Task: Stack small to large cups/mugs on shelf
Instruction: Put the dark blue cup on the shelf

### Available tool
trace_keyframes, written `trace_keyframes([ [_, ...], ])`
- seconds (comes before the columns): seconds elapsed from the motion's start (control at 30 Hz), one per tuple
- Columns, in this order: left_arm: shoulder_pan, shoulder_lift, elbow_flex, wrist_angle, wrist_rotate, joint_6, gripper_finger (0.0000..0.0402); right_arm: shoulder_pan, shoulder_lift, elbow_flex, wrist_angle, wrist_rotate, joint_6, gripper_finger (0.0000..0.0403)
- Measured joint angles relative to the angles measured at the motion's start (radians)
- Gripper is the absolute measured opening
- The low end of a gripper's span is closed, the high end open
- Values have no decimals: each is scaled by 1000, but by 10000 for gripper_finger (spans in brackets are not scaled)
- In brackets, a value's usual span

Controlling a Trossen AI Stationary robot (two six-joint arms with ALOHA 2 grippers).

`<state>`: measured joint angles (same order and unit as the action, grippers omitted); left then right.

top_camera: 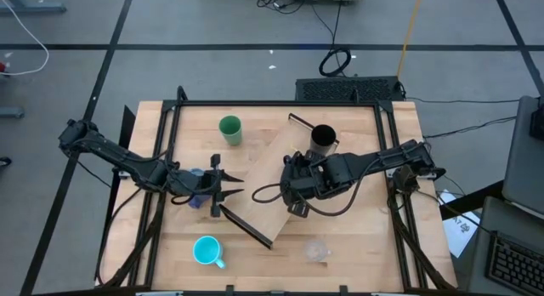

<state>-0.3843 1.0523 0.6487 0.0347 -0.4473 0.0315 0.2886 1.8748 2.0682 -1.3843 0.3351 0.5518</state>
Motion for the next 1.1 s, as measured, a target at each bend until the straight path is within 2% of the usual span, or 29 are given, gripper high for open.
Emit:
trace_keyframes([
  [0.7, 0, 0, 0, -1, 1, -6, 118, -39, 0, 0, 71, 4, -59, 34],
  [0.8, 0, 0, 0, -3, 1, -6, 118, -39, 0, 0, 72, 4, -55, 50],
  [1.1, 0, 0, 0, -6, 2, -6, 118, -39, 0, 0, 84, 4, -33, 130],
])
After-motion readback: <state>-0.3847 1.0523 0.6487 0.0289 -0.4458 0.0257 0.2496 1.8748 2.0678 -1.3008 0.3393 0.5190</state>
